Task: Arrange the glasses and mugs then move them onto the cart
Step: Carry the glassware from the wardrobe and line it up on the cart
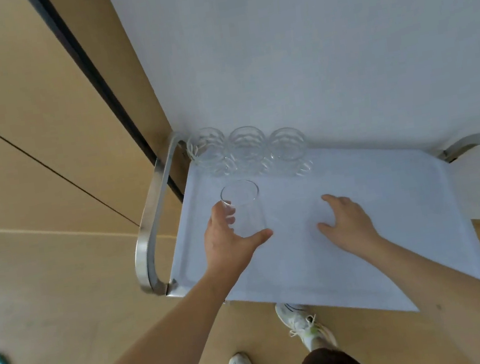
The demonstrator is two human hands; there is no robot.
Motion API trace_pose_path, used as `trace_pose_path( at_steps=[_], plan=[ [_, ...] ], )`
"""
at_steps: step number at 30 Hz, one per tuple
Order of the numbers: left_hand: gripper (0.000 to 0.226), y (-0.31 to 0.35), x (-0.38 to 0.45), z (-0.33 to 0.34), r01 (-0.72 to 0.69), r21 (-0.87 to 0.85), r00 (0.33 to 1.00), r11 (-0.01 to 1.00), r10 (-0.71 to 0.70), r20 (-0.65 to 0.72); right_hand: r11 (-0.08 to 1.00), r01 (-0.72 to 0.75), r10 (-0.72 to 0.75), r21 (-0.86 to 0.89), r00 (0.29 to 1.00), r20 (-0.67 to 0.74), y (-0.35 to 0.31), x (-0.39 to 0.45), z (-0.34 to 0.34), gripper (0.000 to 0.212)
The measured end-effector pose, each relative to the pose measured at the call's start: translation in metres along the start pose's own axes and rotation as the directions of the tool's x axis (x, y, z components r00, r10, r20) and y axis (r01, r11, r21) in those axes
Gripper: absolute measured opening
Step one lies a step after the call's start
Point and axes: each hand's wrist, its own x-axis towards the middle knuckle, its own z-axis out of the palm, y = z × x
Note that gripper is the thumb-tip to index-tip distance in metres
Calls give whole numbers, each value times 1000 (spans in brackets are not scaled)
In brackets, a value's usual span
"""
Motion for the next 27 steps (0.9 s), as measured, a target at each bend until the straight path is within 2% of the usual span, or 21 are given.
trace_pose_path(
  at_steps=[7,11,15,23,27],
  plan=[
    [88,-47,-55,-28,-2,-23,996,1000,4,85,995,-9,11,-102,1000,17,-26,-91,61,67],
    [88,-75,-84,-39,42,-18,990,999,-39,134,992,4,0,-126,1000,27,-30,-131,94,66],
    [90,-86,-97,-43,105,-48,988,993,-99,123,994,-19,22,-104,1000,21,-27,-153,109,64],
    [90,-100,-145,-31,99,-29,988,995,-95,120,996,-41,41,-74,999,7,3,-194,126,64],
    [92,-106,-190,-23,79,11,992,997,-80,100,999,-35,35,6,999,9,25,-222,134,64]
  ],
)
